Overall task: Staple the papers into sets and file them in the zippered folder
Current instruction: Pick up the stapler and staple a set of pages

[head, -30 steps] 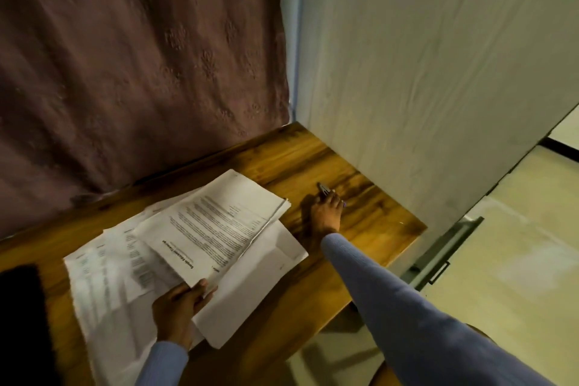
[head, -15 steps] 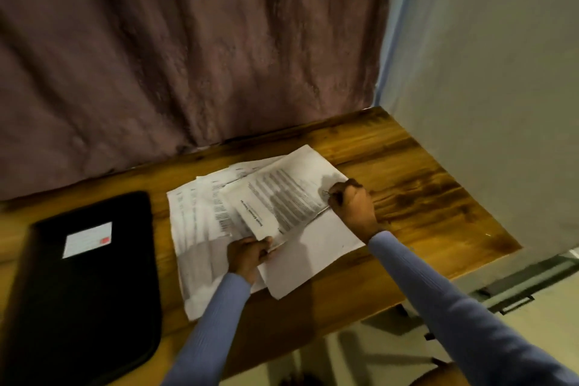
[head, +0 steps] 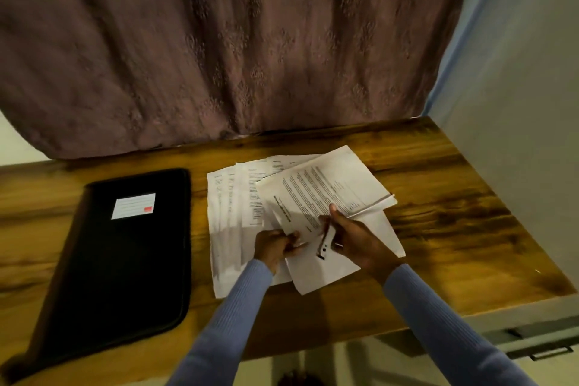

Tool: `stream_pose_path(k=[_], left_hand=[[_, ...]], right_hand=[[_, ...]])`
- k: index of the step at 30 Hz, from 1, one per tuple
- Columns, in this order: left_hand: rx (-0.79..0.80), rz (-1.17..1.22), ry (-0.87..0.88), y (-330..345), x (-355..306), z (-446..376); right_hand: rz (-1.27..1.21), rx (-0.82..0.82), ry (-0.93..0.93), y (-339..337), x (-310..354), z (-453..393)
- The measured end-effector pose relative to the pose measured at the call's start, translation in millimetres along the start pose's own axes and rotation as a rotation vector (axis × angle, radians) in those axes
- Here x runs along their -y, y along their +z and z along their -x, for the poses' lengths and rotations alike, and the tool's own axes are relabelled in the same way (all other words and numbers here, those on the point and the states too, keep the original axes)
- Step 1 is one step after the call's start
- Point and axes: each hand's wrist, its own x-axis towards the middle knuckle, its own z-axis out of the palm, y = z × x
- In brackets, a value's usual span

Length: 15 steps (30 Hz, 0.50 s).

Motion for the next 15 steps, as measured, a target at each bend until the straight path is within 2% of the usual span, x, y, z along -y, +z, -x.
stream_pose_path(k=[2,5,7,11,15], left_hand=[[0.014,-0.020,-0.010,-2,1,-1],[0.008,-0.063,0.005,-4,1,-2],[0.002,-0.053,0.011,-6,1,-1],[-0.004,-0.086,0.024,-10,-1,-4],[0.007,-0.090,0.046,-9,-3,-3]], right_hand=[[0.139,0.041,0.099,0,-8,0],[0.165,0.057,0.207,6,-13,5],[0.221,0.036,0.237,6,-15,8],[0.176,0.084,0.278,3,-21,10],[0.214,0.027,0.298,9,-23,11]])
